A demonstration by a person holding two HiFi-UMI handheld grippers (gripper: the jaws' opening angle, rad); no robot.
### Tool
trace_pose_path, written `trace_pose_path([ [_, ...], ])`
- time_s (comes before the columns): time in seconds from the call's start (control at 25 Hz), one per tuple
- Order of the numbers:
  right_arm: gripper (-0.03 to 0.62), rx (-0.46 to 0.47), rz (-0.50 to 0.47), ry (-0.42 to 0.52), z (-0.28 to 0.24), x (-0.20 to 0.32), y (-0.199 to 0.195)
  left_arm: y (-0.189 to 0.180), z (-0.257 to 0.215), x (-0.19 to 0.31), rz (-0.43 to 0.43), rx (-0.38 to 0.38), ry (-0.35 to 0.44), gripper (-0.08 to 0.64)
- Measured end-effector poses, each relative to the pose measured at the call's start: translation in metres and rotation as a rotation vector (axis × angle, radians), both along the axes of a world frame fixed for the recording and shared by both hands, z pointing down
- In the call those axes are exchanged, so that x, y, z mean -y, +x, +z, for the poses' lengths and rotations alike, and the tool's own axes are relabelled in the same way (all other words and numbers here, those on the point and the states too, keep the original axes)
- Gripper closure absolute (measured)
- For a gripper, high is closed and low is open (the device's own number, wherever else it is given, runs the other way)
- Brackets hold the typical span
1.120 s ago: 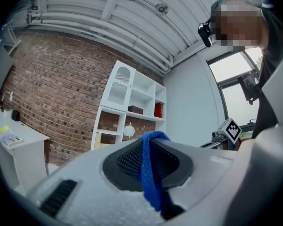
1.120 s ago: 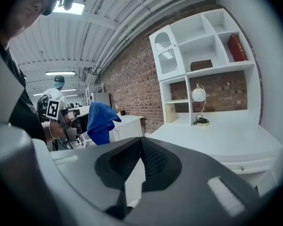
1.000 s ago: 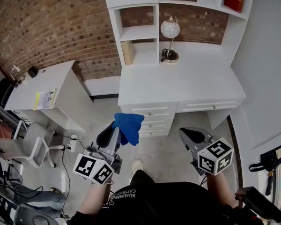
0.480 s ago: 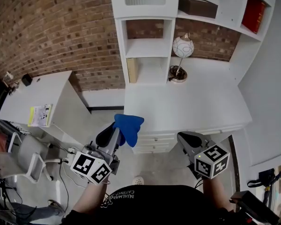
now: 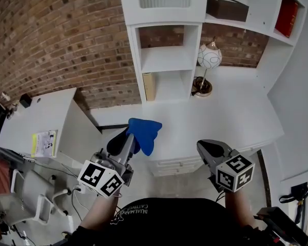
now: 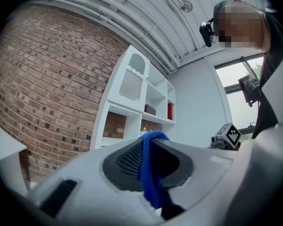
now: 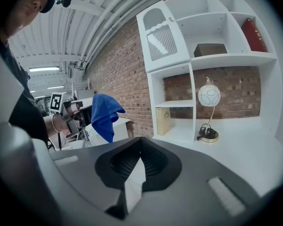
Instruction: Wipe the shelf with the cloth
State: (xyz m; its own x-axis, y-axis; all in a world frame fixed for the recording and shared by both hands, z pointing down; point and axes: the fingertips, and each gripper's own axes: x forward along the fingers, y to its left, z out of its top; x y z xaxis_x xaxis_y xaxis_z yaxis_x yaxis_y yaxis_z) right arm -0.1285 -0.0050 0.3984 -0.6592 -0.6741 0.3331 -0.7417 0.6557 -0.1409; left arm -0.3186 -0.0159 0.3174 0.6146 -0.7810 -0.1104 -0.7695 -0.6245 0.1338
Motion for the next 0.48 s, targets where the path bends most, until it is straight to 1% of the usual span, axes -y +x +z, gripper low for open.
trace_pose_path([
  [0.12, 0.583, -0.009, 0.008, 0.005, 0.002, 0.009, -0.005, -0.004, 0.001, 0.015, -0.005, -0.006, 0.015, 0.522],
  [0.28, 0.583, -0.028, 0.018, 0.026, -0.001, 0.02, -0.005, -0.004, 0.01, 0.03, -0.028, -0.018, -0.007, 0.525],
  [0.36, 0.583, -0.014, 0.047, 0.074, -0.012, 0.029, 0.002, -0.003, 0.013, 0.037, -0.044, -0.031, -0.021, 0.525],
  [0.48, 0.583, 0.042, 0.087, 0.155, -0.036, 0.046, 0.016, 0.0, 0.013, 0.047, -0.06, -0.069, -0.033, 0.526],
])
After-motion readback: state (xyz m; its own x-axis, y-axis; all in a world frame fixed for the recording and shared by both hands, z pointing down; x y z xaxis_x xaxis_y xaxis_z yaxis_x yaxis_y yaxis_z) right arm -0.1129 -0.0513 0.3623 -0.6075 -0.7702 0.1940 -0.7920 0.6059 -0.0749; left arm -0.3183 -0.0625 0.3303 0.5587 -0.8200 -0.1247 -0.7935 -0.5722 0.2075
